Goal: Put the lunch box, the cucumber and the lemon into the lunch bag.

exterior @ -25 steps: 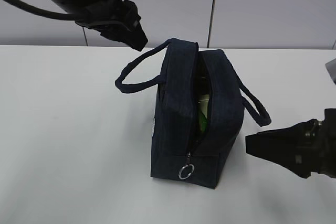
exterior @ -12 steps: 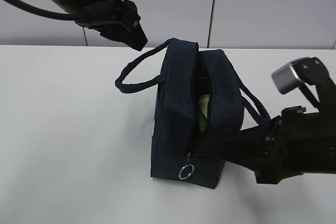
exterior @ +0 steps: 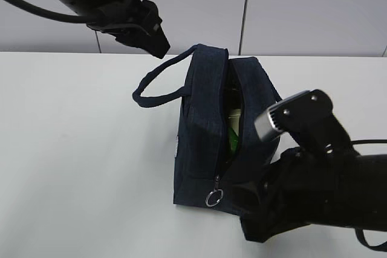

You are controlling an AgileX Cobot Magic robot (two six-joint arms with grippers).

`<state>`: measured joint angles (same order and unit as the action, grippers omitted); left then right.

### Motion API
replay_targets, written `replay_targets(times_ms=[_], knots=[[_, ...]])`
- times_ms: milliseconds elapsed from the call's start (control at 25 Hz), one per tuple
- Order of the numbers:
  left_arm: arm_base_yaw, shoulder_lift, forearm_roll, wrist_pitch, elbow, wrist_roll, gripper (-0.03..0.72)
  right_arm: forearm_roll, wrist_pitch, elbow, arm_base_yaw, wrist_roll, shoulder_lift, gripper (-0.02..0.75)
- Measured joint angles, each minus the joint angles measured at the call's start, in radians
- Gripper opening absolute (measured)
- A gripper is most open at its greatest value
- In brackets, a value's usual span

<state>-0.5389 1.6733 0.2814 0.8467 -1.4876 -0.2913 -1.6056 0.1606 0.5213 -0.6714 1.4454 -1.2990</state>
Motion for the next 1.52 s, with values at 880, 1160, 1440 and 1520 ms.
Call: replay_targets(times_ms=[880,1160,1440,1520], knots=[[0.0,0.0,-0.014,-0.03,0.0,0.0,0.384,-0.221,0.021,0.094,-0.054,-0.037,-0.256,0.402],[0.0,0.0,-0.014,-0.03,0.0,0.0,0.384,-0.225,-0.078,0.096,-0.054,-0.088,-0.274,0.413],[0.0,0.0,-0.014,-0.03,0.0,0.0,0.384,-0.227,-0.091,0.125,-0.054,-0.136,-0.33,0.413],[0.0,0.0,-0.012,-0.03,0.0,0.0,0.384,-0.229,-0.091,0.15,-0.054,-0.153,-0.343,0.413]])
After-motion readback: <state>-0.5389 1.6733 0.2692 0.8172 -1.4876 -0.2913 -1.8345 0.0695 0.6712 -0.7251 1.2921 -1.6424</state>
